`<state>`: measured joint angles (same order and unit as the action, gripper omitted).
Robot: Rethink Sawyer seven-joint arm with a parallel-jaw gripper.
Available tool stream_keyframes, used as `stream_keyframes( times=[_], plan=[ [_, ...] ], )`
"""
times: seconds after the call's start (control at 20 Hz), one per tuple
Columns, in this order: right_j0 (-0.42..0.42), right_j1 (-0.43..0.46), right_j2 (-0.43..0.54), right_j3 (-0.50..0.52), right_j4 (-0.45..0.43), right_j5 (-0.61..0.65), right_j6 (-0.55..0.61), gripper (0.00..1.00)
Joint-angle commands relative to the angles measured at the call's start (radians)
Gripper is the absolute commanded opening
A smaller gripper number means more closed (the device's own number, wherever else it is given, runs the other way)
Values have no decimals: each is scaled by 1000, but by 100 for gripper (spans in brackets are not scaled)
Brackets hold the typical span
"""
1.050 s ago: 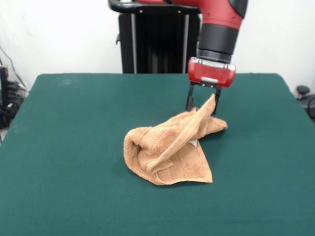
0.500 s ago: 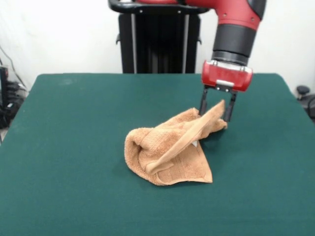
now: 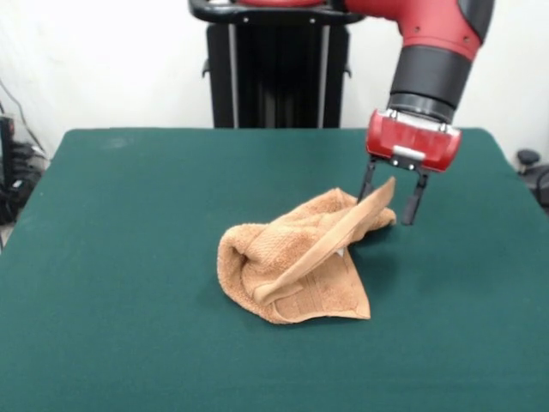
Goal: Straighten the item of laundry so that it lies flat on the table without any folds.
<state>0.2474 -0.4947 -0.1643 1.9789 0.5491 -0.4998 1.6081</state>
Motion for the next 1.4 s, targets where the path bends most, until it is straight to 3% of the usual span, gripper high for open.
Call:
stream_keyframes(
  times=[0.05,0.1,0.15,0.45,0.9,1.0,1.15,1.4],
  plan=[
    [96,55,-81,-30,143,50,82,100],
    [117,58,-98,-23,166,54,82,100],
    [136,63,-118,-18,178,64,91,0],
    [156,60,-126,8,229,84,142,0],
    [135,-14,-110,19,176,181,161,0],
    [170,-34,-149,12,208,299,110,0],
    [271,-40,-283,-20,250,512,85,0],
    [297,-130,-343,-17,129,737,171,0]
  ],
)
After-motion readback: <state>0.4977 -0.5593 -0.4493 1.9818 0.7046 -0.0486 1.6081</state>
